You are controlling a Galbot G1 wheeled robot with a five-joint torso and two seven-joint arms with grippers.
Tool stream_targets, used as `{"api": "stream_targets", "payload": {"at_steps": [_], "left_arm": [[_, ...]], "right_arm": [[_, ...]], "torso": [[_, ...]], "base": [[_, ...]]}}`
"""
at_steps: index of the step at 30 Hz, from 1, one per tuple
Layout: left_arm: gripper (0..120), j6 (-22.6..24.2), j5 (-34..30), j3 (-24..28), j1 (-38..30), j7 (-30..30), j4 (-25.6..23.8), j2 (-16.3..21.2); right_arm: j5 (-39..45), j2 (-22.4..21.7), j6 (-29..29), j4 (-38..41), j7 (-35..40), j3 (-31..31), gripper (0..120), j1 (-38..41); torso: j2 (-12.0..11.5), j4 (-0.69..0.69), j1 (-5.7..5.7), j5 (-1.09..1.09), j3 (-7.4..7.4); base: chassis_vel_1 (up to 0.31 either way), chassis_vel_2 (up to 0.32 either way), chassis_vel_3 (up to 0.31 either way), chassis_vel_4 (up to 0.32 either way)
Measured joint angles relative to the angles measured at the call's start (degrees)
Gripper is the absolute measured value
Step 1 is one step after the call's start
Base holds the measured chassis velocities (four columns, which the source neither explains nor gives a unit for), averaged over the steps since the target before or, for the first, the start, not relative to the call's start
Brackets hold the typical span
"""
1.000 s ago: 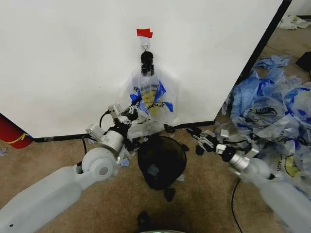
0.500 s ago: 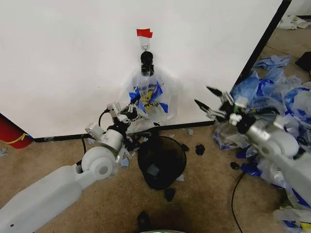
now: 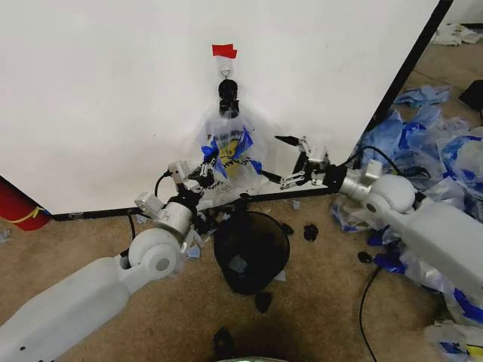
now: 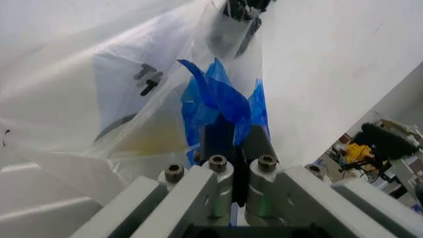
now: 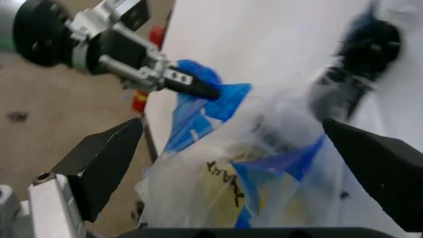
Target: Pick up the garbage bag from the wall and place it over the trash bin.
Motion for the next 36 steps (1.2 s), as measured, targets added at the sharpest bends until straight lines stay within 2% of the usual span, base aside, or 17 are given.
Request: {"api": "stream_targets", "payload": {"at_steps": [3,8,10,13,26,32,33,34,36], "left_arm": [[0,0.00,0.12,-0.04,0.20,0.01,0.19,-0.32],[0,-0.01,0.18,-0.16,0.34,0.02,0.19,-0.45],[0,-0.04,0.22,-0.27,0.52,0.04,0.19,-0.47],[0,-0.06,0.27,-0.49,0.89,0.05,-0.06,-0.60],[0,-0.21,0.67,-0.80,2.59,0.24,-1.23,-0.18],[0,-0.26,1.02,-1.74,4.03,0.30,-1.95,-0.01],[0,-0.27,1.19,-2.07,4.61,0.34,-2.21,0.20],[0,-0.27,1.19,-2.07,4.61,0.34,-2.21,0.20],[0,-0.27,1.34,-2.56,5.32,0.49,-2.61,0.52]], "right_arm": [[0.67,1.35,-0.42,-2.13,-0.52,-5.99,100,4.50],[1.67,2.50,-1.26,-3.56,-0.80,-8.96,100,6.26],[2.95,4.26,-1.55,-6.23,-0.09,-12.44,100,7.25],[3.06,6.48,-1.34,-10.40,0.67,-14.27,100,7.82],[2.98,9.89,-0.98,-17.42,2.86,-14.01,98,8.99],[1.46,11.17,-1.12,-19.20,5.16,-13.95,86,8.78],[1.28,11.36,-1.16,-19.30,5.54,-13.92,79,8.75],[1.28,11.36,-1.16,-19.30,5.54,-13.92,79,8.75],[1.06,11.42,-1.40,-19.30,5.72,-13.92,71,8.75]], "torso": [[0.00,0.01,0.00,0.00,0.00],[0.00,0.01,0.00,-0.02,0.00],[0.00,0.01,0.00,0.03,0.00],[0.00,0.00,0.00,0.00,0.00],[0.00,0.00,-0.01,0.00,0.00],[0.00,0.01,0.00,0.01,0.00],[0.00,0.01,-0.01,0.00,0.00],[0.00,0.01,-0.01,0.00,0.00],[0.00,0.01,-0.01,0.00,0.00]], "base": [[0.000,0.000,0.000,0.000],[0.000,0.000,0.000,0.000],[0.000,0.000,0.000,0.000],[0.000,0.000,0.000,0.000],[0.000,0.000,0.000,0.000],[0.000,0.000,0.000,0.000],[0.000,0.000,0.000,0.000],[0.000,0.000,0.000,0.000],[0.000,0.000,0.000,0.000]]}}
